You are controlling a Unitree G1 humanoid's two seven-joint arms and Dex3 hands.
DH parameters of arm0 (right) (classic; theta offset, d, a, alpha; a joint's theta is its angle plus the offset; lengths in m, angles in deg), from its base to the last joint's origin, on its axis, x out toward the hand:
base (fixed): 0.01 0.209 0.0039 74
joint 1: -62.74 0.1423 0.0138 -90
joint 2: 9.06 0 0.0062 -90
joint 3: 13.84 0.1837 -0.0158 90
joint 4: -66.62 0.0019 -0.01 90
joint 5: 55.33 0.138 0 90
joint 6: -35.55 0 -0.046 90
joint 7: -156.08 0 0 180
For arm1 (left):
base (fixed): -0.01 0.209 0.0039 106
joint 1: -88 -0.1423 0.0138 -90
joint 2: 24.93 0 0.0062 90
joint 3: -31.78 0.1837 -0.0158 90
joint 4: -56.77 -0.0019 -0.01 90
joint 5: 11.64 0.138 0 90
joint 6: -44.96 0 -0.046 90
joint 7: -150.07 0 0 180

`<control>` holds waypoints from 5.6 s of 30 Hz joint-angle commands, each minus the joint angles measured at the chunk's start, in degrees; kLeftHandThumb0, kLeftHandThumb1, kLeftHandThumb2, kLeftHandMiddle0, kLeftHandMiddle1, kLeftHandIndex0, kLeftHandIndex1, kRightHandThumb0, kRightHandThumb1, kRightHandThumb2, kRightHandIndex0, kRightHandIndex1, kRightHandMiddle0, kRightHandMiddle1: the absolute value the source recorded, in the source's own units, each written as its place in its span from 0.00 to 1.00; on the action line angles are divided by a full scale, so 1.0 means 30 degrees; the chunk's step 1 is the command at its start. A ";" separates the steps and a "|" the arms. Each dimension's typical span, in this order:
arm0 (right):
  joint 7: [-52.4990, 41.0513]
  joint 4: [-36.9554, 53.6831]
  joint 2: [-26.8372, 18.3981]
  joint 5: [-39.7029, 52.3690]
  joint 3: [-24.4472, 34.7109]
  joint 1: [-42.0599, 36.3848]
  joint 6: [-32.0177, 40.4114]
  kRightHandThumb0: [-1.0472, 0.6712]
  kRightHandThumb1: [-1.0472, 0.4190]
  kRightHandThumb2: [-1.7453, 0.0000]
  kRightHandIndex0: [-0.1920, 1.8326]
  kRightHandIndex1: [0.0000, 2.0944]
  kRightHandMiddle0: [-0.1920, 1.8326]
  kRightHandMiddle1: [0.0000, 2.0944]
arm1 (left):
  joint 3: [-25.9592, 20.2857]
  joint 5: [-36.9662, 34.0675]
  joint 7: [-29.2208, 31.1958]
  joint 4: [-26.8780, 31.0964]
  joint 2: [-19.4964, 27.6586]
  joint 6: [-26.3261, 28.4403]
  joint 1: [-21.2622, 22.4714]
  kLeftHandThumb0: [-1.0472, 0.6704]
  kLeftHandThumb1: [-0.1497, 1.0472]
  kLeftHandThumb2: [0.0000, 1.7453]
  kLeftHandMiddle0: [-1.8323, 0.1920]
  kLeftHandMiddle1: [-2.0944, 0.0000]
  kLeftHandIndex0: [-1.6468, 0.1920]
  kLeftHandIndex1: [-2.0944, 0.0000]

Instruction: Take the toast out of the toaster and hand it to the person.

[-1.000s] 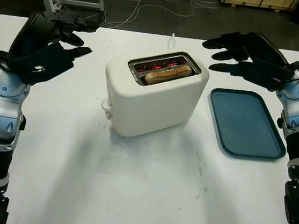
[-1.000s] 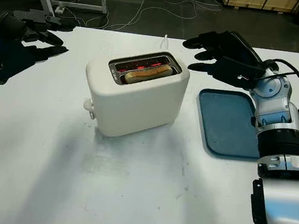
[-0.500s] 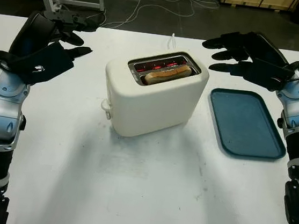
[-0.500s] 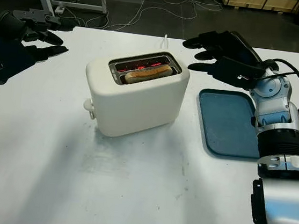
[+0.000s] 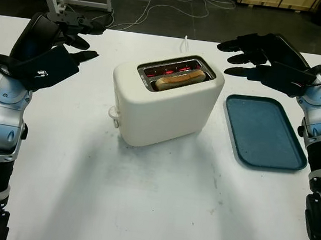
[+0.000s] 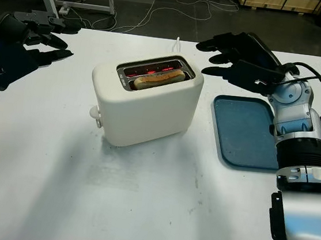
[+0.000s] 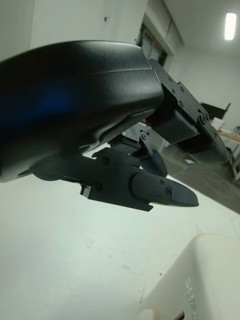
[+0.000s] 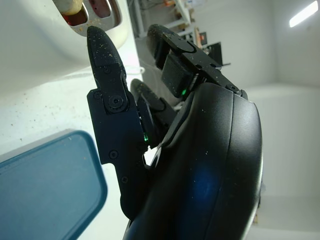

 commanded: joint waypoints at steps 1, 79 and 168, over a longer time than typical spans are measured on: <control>-0.0070 0.0072 -0.0120 0.0044 0.0003 -0.0043 -0.0071 0.29 0.09 1.00 0.52 0.00 0.47 0.00 | -0.0100 -0.0076 -0.0028 -0.0025 -0.0042 -0.0115 -0.0053 0.45 0.89 0.03 0.63 0.61 0.48 0.92; -0.0013 0.0435 -0.0119 -0.0046 -0.0021 -0.0166 0.0265 0.29 0.10 1.00 0.52 0.00 0.47 0.00 | 0.0157 0.0129 0.0032 0.0067 0.0083 0.0314 0.0106 0.45 0.89 0.03 0.64 0.61 0.48 0.92; -0.0118 0.0184 -0.0029 0.0173 0.0061 -0.0134 0.0077 0.30 0.10 1.00 0.52 0.01 0.47 0.00 | 0.0002 0.0044 0.0001 0.0111 -0.0041 0.0109 -0.0187 0.46 0.89 0.04 0.64 0.62 0.48 0.92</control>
